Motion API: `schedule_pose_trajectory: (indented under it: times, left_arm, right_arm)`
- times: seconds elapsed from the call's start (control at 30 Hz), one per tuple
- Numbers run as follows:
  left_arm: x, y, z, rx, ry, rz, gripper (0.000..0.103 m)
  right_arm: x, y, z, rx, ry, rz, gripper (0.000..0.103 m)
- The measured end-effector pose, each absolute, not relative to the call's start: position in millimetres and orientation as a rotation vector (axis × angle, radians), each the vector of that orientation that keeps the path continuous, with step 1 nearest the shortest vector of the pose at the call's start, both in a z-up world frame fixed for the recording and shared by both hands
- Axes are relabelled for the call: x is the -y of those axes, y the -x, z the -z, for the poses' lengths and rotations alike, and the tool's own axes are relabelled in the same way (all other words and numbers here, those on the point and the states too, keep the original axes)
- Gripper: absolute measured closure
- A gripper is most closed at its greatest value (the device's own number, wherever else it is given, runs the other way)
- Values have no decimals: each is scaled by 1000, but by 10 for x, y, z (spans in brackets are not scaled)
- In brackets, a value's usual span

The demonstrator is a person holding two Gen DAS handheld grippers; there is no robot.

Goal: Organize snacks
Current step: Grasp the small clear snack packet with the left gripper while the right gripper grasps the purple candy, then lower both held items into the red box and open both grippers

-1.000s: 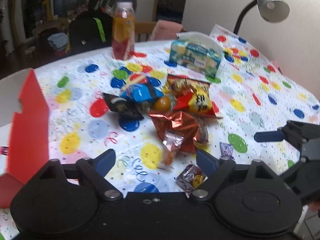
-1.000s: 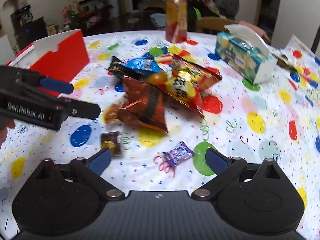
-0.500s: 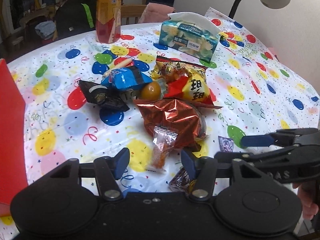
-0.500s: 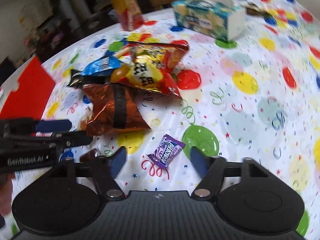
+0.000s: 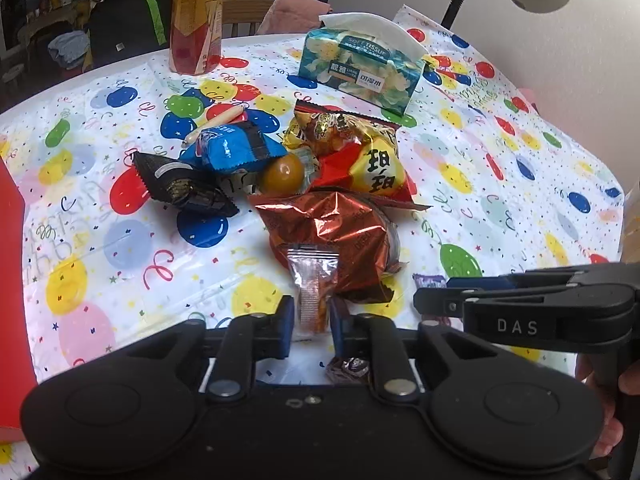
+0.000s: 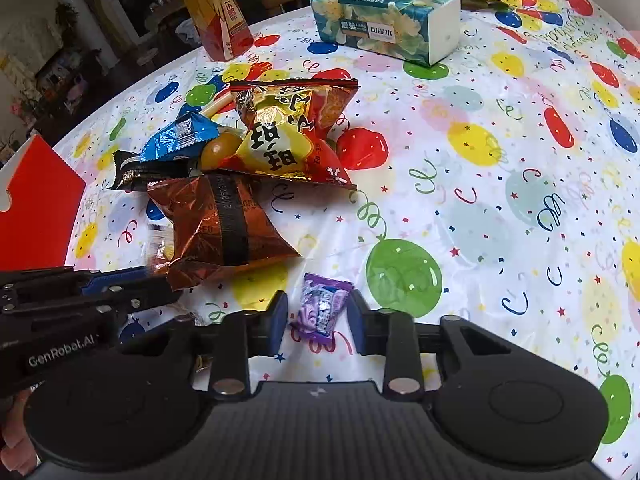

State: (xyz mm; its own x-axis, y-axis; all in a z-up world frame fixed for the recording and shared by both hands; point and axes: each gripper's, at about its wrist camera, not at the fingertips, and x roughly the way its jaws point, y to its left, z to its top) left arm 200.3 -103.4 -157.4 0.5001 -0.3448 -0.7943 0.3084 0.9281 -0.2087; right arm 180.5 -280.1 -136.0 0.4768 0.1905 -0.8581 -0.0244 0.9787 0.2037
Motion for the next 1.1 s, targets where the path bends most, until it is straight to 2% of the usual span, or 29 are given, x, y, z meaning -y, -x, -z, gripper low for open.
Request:
schedule_pose_trajectory:
  times: [0.37,1.1]
  left_arm:
    - [876,-1853,1446,-965,75,365,92]
    - [191,-1380,759,-920,178,248,92]
  right_arm:
    - [2779,-1659,1216,-1039,-164,-148,81]
    - [1985,-1358,254,-905,-48,-395,81]
